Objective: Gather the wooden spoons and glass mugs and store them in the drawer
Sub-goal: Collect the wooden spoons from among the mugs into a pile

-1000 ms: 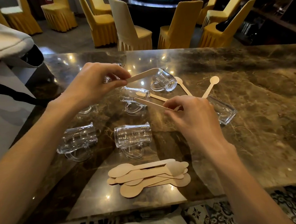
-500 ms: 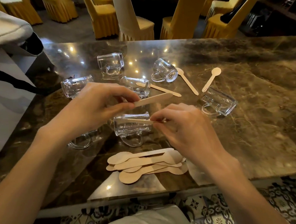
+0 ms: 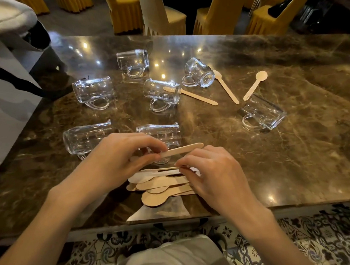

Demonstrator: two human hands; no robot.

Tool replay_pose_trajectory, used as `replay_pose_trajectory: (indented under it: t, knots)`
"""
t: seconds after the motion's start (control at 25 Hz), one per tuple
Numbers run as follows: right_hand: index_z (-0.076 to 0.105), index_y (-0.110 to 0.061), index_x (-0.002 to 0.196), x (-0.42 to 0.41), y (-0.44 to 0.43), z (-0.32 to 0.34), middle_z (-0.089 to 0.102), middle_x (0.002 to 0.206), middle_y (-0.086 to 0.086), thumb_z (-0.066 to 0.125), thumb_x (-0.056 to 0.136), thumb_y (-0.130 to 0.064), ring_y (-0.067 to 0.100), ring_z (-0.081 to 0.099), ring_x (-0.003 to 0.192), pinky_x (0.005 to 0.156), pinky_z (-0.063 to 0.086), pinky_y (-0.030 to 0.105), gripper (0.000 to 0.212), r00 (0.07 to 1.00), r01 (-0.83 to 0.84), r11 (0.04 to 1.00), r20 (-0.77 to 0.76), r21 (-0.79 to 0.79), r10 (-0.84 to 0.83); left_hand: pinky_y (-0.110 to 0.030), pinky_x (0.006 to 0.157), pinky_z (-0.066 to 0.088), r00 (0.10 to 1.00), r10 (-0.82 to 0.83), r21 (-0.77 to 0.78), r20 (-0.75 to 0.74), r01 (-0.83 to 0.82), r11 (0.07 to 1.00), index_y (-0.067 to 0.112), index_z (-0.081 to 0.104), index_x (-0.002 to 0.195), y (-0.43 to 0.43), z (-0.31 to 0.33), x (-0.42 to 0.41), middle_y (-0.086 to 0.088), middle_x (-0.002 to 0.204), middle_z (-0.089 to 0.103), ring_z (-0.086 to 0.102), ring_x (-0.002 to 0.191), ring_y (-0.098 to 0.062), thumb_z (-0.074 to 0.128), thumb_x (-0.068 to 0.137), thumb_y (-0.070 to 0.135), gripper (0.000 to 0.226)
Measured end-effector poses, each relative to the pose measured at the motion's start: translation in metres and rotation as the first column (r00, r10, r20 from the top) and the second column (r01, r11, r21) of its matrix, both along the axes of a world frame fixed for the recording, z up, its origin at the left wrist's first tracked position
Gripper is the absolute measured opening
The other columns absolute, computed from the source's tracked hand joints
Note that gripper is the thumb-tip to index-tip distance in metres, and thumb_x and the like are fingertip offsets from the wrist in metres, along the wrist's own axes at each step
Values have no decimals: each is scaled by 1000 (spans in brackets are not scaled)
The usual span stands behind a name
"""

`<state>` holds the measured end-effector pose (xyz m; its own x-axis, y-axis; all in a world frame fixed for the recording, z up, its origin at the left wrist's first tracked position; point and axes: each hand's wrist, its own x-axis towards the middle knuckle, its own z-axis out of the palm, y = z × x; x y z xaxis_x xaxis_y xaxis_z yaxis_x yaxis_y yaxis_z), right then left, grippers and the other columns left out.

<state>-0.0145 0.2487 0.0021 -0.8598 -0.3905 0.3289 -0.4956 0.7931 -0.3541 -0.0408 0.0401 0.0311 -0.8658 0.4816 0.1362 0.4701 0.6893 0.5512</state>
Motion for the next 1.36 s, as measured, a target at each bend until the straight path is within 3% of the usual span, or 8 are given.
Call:
replay_pose_trajectory:
  t: [0.12,0.48,0.88,0.96,1.08,1.28,1.36]
  knots:
    - [74,-25,90,4,1,-7,72,84,-11,74,78,-22,14,63,76,74,50,31,12,1000,15,1000,0,17,-15,-17,70,53,1000,10,-14,25,-10,1000,29,70,103,2,-8,8,19,92,68,63,81,3,66,82,26,22]
    - [75,-29,82,13,4,-18,70,82,-15,76,77,-31,10,60,75,75,46,26,5,999,23,999,-47,-31,-24,-32,73,55,999,15,-115,-30,-18,993,34,68,106,3,-25,21,18,101,66,62,90,-8,51,85,44,28]
    - [73,-27,83,4,12,-15,69,82,-13,75,78,-31,9,60,74,74,48,29,7,1000,18,999,6,-27,-18,-24,75,51,996,-77,-171,39,83,982,40,68,105,2,-27,23,23,101,65,62,89,-4,38,89,54,36]
    - [73,-26,86,-12,18,-9,71,83,-12,71,79,-33,7,61,75,78,48,29,10,997,73,996,16,-54,-72,-21,78,50,994,-91,-166,65,101,981,40,66,108,5,-19,15,24,101,65,60,92,0,40,87,52,35]
    - [73,-26,89,-50,30,0,72,87,-9,71,80,-35,11,62,79,80,46,30,13,978,211,976,19,-55,-210,-15,77,43,991,-133,-165,-20,128,978,31,68,106,13,-3,-11,18,98,66,58,86,2,46,84,44,33]
    - [74,-23,95,-98,52,2,74,92,-2,70,83,-32,18,65,85,84,51,41,15,934,356,934,43,-19,-355,-20,77,40,979,-155,-225,-136,122,967,29,67,107,30,13,-70,21,90,56,52,80,0,47,83,46,35]
    - [74,-23,96,-111,58,2,74,93,0,70,83,-31,20,65,86,86,51,42,15,923,383,924,48,-14,-382,-25,83,42,971,-161,-261,-179,111,959,28,66,108,35,13,-94,15,97,63,55,86,-6,50,85,44,33]
